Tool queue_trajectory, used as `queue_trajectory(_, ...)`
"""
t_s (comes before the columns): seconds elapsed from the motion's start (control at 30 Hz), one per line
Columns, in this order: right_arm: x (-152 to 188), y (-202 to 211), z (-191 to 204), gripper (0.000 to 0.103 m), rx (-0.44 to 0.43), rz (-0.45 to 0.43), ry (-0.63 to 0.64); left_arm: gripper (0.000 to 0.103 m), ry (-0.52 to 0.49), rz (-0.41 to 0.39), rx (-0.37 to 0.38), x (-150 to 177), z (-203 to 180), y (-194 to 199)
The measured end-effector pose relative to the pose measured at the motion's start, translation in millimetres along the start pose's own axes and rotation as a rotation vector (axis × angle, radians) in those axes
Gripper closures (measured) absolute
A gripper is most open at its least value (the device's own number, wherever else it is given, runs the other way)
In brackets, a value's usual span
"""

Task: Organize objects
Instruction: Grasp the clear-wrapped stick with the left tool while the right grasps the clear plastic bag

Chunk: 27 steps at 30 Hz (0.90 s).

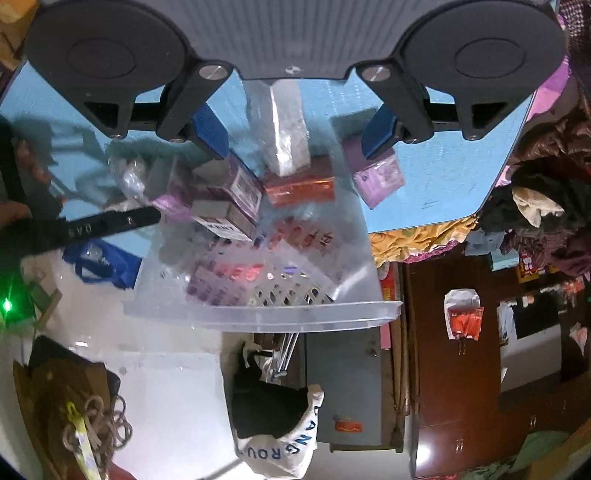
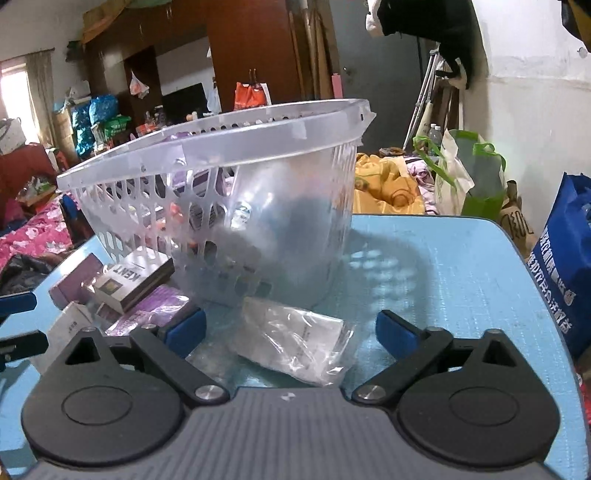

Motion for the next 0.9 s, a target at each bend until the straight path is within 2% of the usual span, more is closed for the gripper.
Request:
queue_trajectory(0.2, -1.6, -1.4, -1.2, 0.014, 0.013, 0.011, -0.014, 0.021, -0.060, 0.040, -0.045, 2.4, -13.6, -8.7)
queue_trajectory(0.4, -3.6, -8.8, 7.4, 0.030, 0.013, 0.045, 0.011, 0.021, -0.073, 0.058, -0.063, 0.8, -16.6, -12.2)
queue_trajectory(0.53, -1.5, 1.7, 5.6, 0.034, 0.023, 0.000, 0.005, 0.024, -0.092, 0.076, -0.076, 1.1, -20.1, -15.5)
queue_trajectory(0.57, -1.1, 4.9, 3.9, 0.034, 0.022, -0.015, -0.003, 0.026, -0.100, 0.082, -0.083, 1.1, -21.3, -16.4)
queue_trajectory(0.63, 0.3, 12.4, 1.0, 0.036, 0.023, -0.051, -0.013, 0.042, -0.116, 0.093, -0.102, 1.3, -23.8, -19.4)
queue_trajectory(0.67, 1.0, 15.2, 0.4, 0.036, 0.026, -0.063, -0.013, 0.060, -0.127, 0.103, -0.115, 1.9, -25.1, -21.3)
queue_trajectory(0.8, 1.6, 22.5, 0.1, 0.036, 0.013, -0.091, -0.011, 0.063, -0.178, 0.105, -0.148, 5.8, -32.8, -20.7)
queue_trajectory(0.9, 1.4, 23.4, -1.6, 0.036, 0.016, -0.102, -0.019, 0.063, -0.186, 0.067, -0.128, 7.5, -34.9, -14.3)
Point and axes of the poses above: each gripper's, at about its wrist camera, not at the fingertips, and y roughly against the way its jaws point, z to its left, x to its underside, the point moved 1 cm from there along -y, roughly the way its jaws point, and after that the axes turned 9 degrees about x, right-handed, at the moved point
